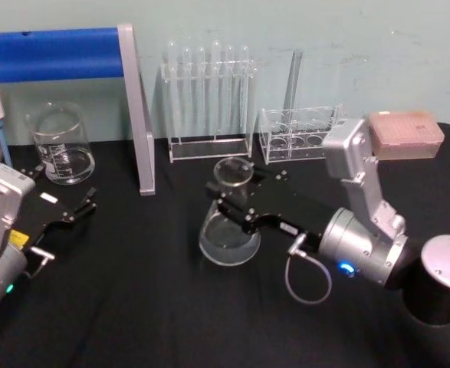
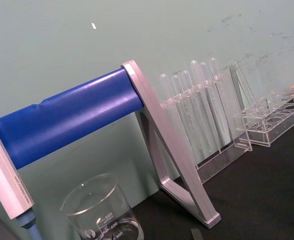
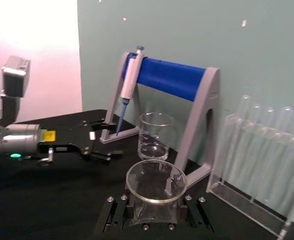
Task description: Grasp the erlenmeyer flask with one hand, shake it three times, then place it back.
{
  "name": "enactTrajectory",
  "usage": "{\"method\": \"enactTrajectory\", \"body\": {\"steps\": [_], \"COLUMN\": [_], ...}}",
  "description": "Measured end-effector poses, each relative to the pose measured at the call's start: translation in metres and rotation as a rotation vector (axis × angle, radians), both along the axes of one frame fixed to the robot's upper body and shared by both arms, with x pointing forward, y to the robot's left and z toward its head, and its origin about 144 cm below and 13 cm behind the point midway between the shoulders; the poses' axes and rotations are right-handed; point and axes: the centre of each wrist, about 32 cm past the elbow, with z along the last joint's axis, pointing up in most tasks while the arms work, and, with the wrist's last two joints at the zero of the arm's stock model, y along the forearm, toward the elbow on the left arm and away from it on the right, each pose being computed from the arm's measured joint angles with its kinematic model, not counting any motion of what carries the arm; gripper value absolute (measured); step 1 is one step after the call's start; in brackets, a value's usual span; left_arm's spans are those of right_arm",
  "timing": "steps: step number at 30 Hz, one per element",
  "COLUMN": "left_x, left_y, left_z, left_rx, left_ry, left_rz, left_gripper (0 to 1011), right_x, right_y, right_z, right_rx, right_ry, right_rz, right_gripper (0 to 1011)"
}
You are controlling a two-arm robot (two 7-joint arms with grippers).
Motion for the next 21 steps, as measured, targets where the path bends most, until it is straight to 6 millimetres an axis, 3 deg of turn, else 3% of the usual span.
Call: {"method": "enactTrajectory", "body": {"steps": [13, 21], "left_x": [0.0, 0.0], "left_y": [0.0, 0.0], "left_z": [0.0, 0.0], "left_rx": [0.0, 0.0], "left_ry": [0.0, 0.0], "left_rz": [0.0, 0.0], "left_gripper": [1001, 1001], "right_x": [-0.016, -0.02], "right_y": [0.031, 0.038], "right_z": [-0.004, -0.004], "right_rx": [-0.027, -0.033], "right_ry": [0.013, 0.013], "right_rz": [0.081, 0.119], "right_gripper": [450, 450]}}
